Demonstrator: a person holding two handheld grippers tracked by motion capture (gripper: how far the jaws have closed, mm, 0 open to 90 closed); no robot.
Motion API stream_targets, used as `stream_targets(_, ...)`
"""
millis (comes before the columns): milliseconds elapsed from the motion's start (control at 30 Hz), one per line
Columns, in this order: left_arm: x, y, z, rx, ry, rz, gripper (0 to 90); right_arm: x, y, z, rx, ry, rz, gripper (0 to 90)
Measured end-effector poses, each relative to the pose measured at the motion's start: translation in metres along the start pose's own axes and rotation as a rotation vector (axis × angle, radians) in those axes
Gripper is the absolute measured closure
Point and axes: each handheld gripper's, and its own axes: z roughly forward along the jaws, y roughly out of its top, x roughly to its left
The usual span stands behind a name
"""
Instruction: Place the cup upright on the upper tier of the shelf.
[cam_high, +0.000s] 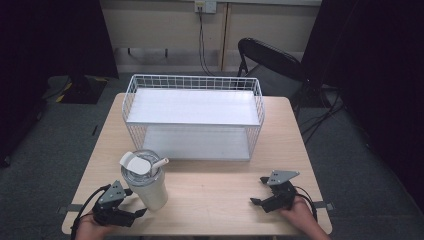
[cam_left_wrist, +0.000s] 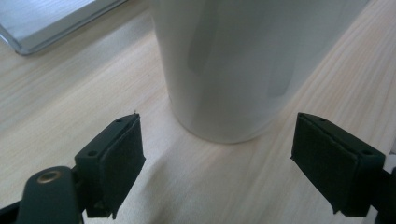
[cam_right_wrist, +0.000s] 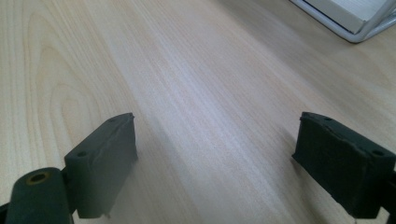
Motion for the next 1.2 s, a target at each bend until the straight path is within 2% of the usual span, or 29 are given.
stream_targets(433, -0.006, 0.016, -0.007, -0.075, -0.01, 0.018, 16.1, 0.0, 0.0, 0.0, -0.001, 0.0, 0.0, 12.2)
stream_targets(533, -0.006, 0.017, -0.008, -0.078, -0.007, 0.024, 16.1, 0.0, 0.0, 0.0, 0.0, -0.001, 0.0, 12.2)
stream_targets(767, -0.002, 0.022, -0.014, -0.115, -0.011, 0.007, 15.8, 0.0, 0.0, 0.0, -0.001, 0.0, 0.0, 12.2)
stream_targets(1200, -0.001, 0.028, -0.02, -0.157, -0.022, 0.027, 15.4, 0.0, 0.0, 0.0, 0.0, 0.0, 0.0, 12.2)
